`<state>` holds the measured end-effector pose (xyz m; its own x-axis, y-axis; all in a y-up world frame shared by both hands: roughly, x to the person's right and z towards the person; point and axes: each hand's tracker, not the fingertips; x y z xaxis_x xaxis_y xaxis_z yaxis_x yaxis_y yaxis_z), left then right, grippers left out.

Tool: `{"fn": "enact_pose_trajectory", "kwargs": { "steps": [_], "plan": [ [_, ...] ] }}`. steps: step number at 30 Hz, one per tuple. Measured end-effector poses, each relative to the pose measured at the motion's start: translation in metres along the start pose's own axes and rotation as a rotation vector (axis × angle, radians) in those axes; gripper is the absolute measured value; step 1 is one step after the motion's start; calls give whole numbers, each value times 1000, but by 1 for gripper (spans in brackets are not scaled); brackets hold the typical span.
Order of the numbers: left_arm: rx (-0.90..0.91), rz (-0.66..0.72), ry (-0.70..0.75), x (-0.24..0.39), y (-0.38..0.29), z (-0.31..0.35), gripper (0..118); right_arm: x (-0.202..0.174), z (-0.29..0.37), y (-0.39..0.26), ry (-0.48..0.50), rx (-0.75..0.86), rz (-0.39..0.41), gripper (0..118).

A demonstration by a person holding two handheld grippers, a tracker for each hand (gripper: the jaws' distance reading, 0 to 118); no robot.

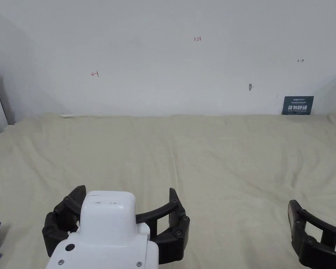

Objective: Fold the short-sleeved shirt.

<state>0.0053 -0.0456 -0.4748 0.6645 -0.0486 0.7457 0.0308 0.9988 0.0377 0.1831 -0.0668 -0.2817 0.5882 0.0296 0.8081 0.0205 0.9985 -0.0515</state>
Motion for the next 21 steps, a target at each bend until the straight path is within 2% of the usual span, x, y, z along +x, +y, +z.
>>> {"fn": "enact_pose_trajectory", "kwargs": {
  "steps": [3, 9, 14, 21],
  "plan": [
    [-13, 23, 11, 0, -3, -2, 118, -1, -2, 0, 0, -12, -7, 98],
    [-1, 55, 140, 2, 2, -4, 118, -2, -7, -2, 6, -40, -10, 98],
    [-27, 81, 96, -3, 8, -5, 118, -3, -9, -3, 10, -54, -18, 98],
    [-46, 98, 152, -5, 9, -11, 118, -6, -10, -3, 22, -59, -1, 98]
  ]
}}
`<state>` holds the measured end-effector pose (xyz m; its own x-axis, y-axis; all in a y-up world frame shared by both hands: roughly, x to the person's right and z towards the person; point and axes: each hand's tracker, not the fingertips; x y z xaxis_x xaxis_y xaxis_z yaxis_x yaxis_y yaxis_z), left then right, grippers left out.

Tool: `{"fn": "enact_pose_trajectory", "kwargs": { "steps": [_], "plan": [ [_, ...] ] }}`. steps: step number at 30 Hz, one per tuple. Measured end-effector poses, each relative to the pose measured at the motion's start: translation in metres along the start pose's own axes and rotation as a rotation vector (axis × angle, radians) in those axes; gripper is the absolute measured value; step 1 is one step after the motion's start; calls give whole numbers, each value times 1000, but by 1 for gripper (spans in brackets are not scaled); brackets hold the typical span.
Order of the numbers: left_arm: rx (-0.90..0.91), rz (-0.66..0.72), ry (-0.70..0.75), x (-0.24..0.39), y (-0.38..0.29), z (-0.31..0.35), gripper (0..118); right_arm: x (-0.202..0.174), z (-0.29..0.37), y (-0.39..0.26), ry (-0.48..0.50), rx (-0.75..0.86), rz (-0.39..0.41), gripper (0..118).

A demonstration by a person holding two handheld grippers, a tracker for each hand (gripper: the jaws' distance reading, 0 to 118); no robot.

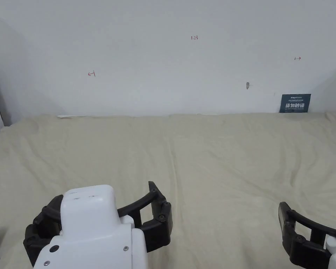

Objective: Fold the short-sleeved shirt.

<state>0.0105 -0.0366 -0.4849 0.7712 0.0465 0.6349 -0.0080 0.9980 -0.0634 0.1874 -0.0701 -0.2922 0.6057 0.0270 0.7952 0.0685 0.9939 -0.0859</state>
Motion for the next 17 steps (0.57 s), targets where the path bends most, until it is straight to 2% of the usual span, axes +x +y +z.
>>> {"fn": "enact_pose_trajectory", "kwargs": {
  "steps": [3, 17],
  "plan": [
    [27, -2, 52, 0, -2, -1, 118, -1, 0, 0, -1, 7, 7, 98],
    [8, -19, 32, 3, -4, -1, 118, 0, 1, -1, -4, 14, 3, 98]
  ]
}}
